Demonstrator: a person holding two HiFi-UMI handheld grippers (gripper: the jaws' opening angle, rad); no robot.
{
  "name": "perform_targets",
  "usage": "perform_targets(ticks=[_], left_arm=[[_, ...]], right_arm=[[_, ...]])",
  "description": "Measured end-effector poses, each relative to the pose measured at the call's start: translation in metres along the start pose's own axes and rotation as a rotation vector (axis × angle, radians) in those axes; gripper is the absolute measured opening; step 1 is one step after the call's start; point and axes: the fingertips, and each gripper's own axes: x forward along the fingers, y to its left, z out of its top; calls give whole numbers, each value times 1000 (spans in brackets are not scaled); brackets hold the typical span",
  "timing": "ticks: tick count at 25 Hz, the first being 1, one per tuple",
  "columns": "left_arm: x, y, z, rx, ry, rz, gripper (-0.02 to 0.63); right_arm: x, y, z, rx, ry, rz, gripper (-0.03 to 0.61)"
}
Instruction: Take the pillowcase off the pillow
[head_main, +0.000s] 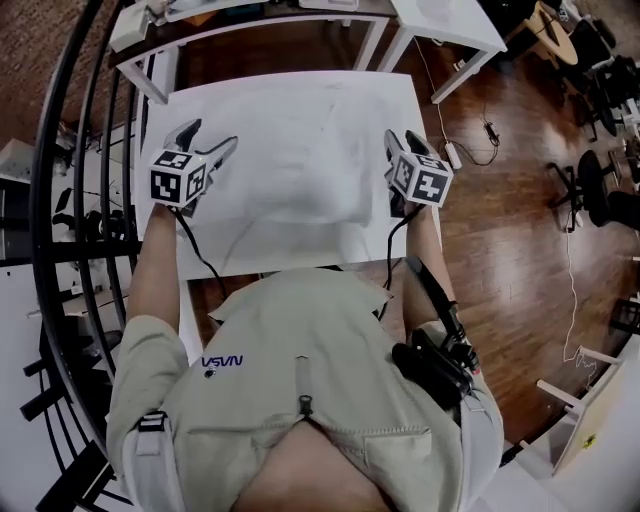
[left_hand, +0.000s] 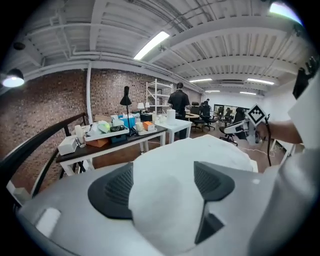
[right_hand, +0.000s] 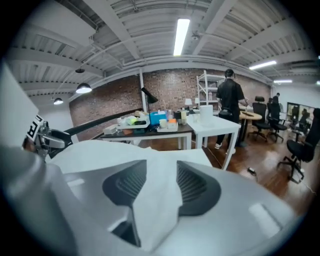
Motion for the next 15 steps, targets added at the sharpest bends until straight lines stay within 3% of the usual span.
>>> perform_targets(ticks=[4,9,12,15], left_arm=[[-29,-48,-9,84,-27,-82,430],[-29,-104,-72,158,114,-152,482],[-19,-111,-93,159,171,-147,482],[-3,-113,-106,224,229,-136,452]], right_arm=[[-33,52,-29,-26,7,110,209],[-59,91,-89,-36,117,183,267],[-58,104,-119,-61,192,210,304],[-50,108,-137,-81,241,208,307]])
